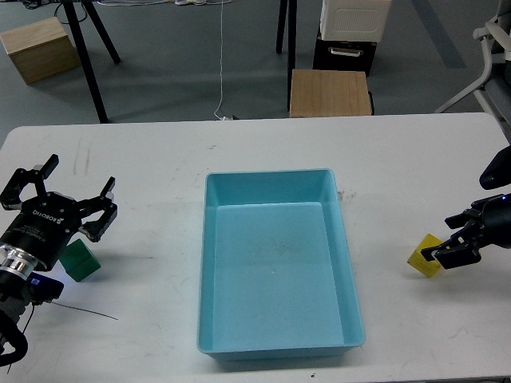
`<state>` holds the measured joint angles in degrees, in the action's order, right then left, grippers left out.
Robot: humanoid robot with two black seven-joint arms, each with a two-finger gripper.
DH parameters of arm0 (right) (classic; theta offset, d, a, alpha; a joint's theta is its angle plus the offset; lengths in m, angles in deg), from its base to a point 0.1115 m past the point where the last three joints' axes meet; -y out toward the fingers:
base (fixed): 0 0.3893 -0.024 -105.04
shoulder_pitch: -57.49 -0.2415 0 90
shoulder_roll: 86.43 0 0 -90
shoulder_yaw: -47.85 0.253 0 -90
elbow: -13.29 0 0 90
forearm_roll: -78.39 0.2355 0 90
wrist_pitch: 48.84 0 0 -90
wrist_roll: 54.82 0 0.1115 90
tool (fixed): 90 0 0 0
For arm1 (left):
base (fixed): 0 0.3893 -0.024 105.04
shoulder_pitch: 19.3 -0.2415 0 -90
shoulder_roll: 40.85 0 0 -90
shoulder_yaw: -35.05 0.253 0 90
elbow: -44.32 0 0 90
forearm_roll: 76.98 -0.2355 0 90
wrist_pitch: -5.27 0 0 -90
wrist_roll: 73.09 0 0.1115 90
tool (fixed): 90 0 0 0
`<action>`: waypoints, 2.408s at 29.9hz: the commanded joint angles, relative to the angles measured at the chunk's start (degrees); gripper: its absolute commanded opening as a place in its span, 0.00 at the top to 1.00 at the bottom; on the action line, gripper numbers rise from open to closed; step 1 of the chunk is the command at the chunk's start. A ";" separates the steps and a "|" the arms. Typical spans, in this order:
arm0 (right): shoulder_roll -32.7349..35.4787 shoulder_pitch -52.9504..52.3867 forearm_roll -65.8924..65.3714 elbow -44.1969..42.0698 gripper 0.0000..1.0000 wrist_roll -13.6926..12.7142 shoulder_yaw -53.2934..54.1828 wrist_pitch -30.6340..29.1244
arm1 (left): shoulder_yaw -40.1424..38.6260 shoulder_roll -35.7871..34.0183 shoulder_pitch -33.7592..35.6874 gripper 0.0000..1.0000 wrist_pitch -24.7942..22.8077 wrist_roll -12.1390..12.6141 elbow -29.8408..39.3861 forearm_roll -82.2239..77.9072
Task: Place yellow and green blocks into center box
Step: 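Lower the right gripper onto the yellow cube and close it, then lift the yellow cube with the right gripper, then carry the yellow cube over the blue tub and lower it inside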
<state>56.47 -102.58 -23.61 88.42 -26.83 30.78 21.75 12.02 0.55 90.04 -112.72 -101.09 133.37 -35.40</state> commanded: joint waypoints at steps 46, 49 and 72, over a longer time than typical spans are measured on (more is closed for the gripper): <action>-7.37 -9.71 -4.87 -6.14 0.97 0.00 -4.28 1.74 | 0.00 0.35 -0.01 0.00 0.00 0.00 -1.60 0.08; -7.46 -14.99 -4.61 -7.72 0.99 0.00 -4.28 8.67 | 0.00 0.35 -0.09 0.00 0.00 0.00 -1.60 0.08; -30.64 -35.48 0.67 0.72 1.00 0.00 -16.76 21.53 | -0.09 -0.26 -0.97 0.00 0.00 0.00 -1.60 0.26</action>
<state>30.36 -137.75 -23.00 89.25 -26.82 14.56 43.20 11.99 0.31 89.12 -112.74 -101.09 131.77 -35.19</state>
